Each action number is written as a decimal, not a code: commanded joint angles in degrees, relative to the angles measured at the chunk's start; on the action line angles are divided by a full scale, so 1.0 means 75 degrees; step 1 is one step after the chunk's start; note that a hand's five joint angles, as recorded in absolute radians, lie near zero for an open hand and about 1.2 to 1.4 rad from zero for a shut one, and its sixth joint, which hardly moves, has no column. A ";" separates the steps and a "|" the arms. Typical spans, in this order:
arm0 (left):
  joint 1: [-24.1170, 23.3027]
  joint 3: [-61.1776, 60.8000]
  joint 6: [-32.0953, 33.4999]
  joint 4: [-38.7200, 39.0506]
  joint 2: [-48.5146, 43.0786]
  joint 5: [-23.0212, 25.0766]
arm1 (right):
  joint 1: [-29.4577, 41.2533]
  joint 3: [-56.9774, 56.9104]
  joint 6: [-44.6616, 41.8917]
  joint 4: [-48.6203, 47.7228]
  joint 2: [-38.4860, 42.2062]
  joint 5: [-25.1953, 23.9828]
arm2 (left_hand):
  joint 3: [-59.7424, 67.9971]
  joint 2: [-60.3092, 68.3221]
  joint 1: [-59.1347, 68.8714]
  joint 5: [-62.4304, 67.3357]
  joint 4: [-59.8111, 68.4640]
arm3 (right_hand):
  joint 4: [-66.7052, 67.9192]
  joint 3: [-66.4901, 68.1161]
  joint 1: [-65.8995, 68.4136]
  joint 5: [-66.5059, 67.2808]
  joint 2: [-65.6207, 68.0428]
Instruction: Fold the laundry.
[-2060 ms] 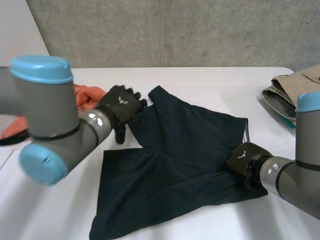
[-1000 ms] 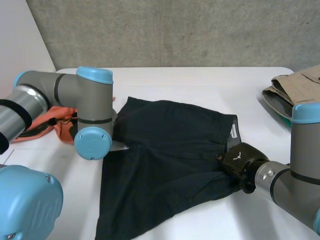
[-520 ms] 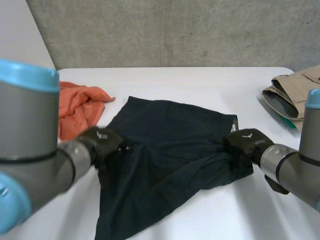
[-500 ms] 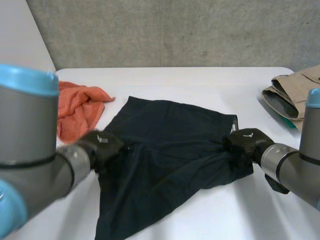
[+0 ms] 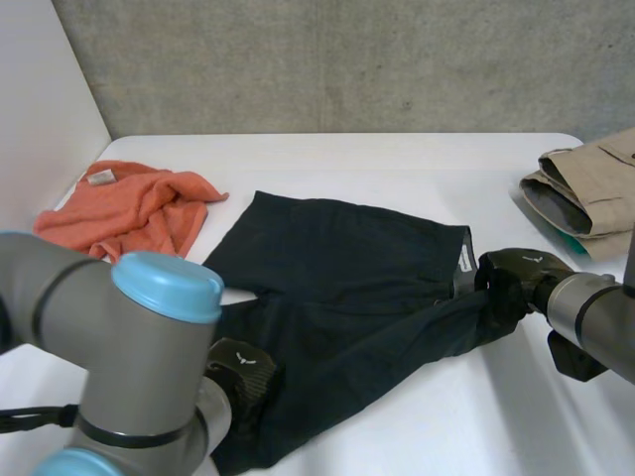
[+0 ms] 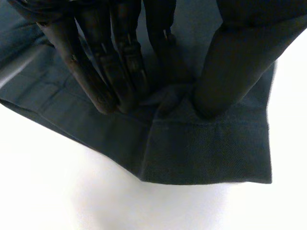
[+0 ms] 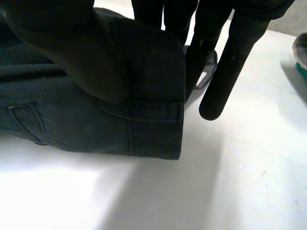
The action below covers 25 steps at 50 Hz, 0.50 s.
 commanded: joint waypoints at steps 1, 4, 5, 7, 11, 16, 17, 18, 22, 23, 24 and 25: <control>-0.0165 0.0035 0.0341 0.0691 -0.0468 -0.1015 | -0.0236 -0.0012 -0.0541 0.0311 -0.0366 -0.0456 | 0.2790 0.2804 0.2716 0.2796 0.2753 | 0.1530 0.1642 0.2210 0.1535 0.1698; -0.0153 -0.0070 0.0365 0.0691 -0.0177 -0.0922 | -0.0236 0.0023 -0.1009 0.0451 -0.0495 -0.0608 | 0.2790 0.2804 0.2716 0.2796 0.2753 | 0.1530 0.1642 0.2210 0.1535 0.1698; -0.0141 -0.0117 0.0365 0.0679 -0.0071 -0.0863 | -0.0236 0.0035 -0.1149 0.0510 -0.0518 -0.0632 | 0.2790 0.2804 0.2716 0.2796 0.2753 | 0.1530 0.1642 0.2210 0.1535 0.1698; -0.0118 -0.0304 0.0423 0.0632 0.0303 -0.0653 | -0.0201 0.0082 -0.1732 0.0743 -0.0647 -0.0737 | 0.2790 0.2804 0.2716 0.2796 0.2753 | 0.1530 0.1642 0.2210 0.1535 0.1698; -0.0129 -0.0643 0.0727 0.0189 0.0959 -0.0278 | -0.0165 0.0350 -0.3520 0.1479 -0.0869 -0.0982 | 0.2790 0.2804 0.2716 0.2796 0.2753 | 0.1530 0.1642 0.2210 0.1535 0.1698; -0.0165 -0.1020 0.1465 -0.0679 0.1594 -0.0019 | -0.0563 0.1240 -0.7109 0.3063 -0.1186 -0.1101 | 0.2790 0.2804 0.2716 0.2796 0.2753 | 0.1530 0.1642 0.2210 0.1535 0.1698; -0.0141 -0.1089 0.1710 -0.0878 0.1676 0.0004 | -0.0645 0.1381 -0.7696 0.3297 -0.1221 -0.1147 | 0.2790 0.2804 0.2716 0.2796 0.2753 | 0.1530 0.1642 0.2210 0.1535 0.1698; -0.0130 -0.1102 0.1817 -0.0949 0.1677 0.0016 | -0.0762 0.1557 -0.8699 0.3554 -0.1256 -0.1171 | 0.2790 0.2804 0.2716 0.2796 0.2753 | 0.1530 0.1642 0.2210 0.1535 0.1698; -0.0095 -0.0880 0.2158 -0.1044 0.1525 -0.0054 | -0.0693 0.1419 -0.8747 0.2985 -0.0930 -0.1148 | 0.2790 0.2804 0.2716 0.2796 0.2753 | 0.1530 0.1642 0.2210 0.1535 0.1698; -0.0060 -0.0752 0.2239 -0.0997 0.1455 -0.0100 | -0.0646 0.1302 -0.8513 0.2809 -0.0824 -0.1148 | 0.2790 0.2804 0.2716 0.2796 0.2753 | 0.1530 0.1642 0.2210 0.1535 0.1698; -0.0024 -0.0588 0.2286 -0.0962 0.1361 -0.0136 | -0.0611 0.1185 -0.8209 0.2633 -0.0707 -0.1171 | 0.2790 0.2804 0.2716 0.2796 0.2753 | 0.1530 0.1642 0.2210 0.1535 0.1698; 0.0080 -0.0227 0.2357 -0.0846 0.1151 -0.0240 | -0.0541 0.0928 -0.7660 0.2353 -0.0509 -0.1194 | 0.2790 0.2804 0.2716 0.2796 0.2753 | 0.1530 0.1642 0.2210 0.1535 0.1698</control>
